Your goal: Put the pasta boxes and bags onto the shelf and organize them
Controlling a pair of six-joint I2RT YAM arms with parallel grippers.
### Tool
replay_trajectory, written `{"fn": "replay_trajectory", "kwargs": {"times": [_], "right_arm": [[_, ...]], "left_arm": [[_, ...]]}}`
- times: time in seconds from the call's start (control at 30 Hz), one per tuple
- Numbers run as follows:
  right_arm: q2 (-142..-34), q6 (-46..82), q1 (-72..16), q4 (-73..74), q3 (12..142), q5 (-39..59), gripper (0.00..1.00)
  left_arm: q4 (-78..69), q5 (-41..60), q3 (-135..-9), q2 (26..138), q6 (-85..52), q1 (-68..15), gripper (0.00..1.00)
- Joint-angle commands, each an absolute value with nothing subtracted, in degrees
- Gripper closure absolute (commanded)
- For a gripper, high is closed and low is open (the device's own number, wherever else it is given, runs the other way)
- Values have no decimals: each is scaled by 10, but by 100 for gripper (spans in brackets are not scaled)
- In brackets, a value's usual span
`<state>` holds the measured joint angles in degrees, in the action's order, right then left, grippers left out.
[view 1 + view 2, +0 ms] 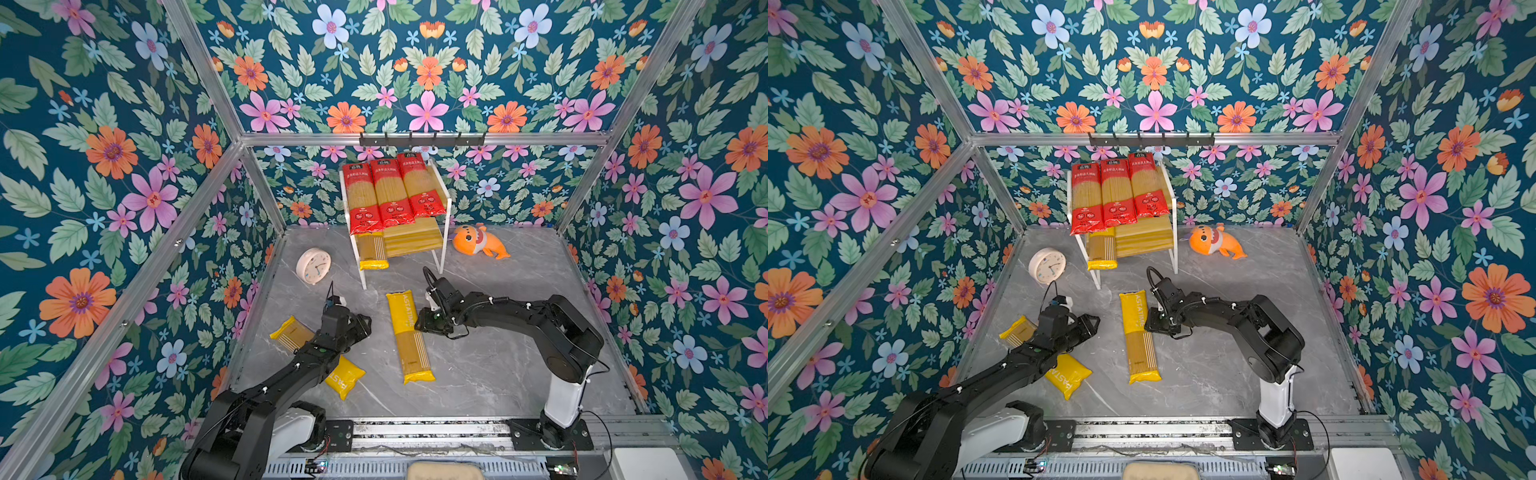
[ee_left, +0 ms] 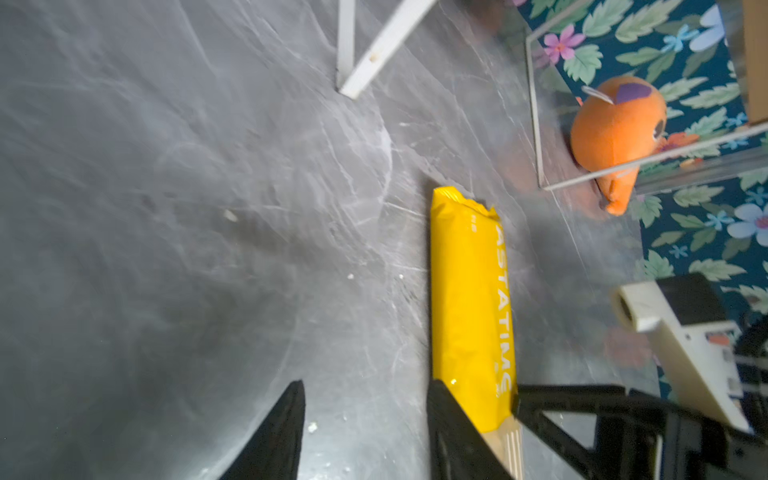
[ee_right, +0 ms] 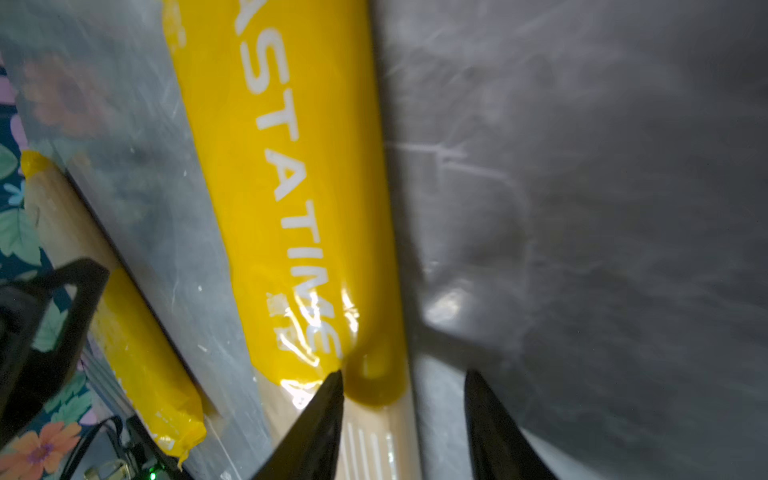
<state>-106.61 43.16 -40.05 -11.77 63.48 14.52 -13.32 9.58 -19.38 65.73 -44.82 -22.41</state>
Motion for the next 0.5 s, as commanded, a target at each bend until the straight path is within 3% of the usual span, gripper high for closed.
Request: {"fn": "replay_trajectory", "kwargs": {"times": [0.0,0.27,0.47], "right_arm": [[-1062,461,-381,-100,633,141,49],[-1117,470,-372,-44,672,167,49],[-1154,491,-374,-2,680,208,56]], "left_arm": [[-213,135,-191,680,-442,-248,49],[-238,130,-217,741,-440,-303,49],[-267,124,-196,755,-459,-305,49]]}}
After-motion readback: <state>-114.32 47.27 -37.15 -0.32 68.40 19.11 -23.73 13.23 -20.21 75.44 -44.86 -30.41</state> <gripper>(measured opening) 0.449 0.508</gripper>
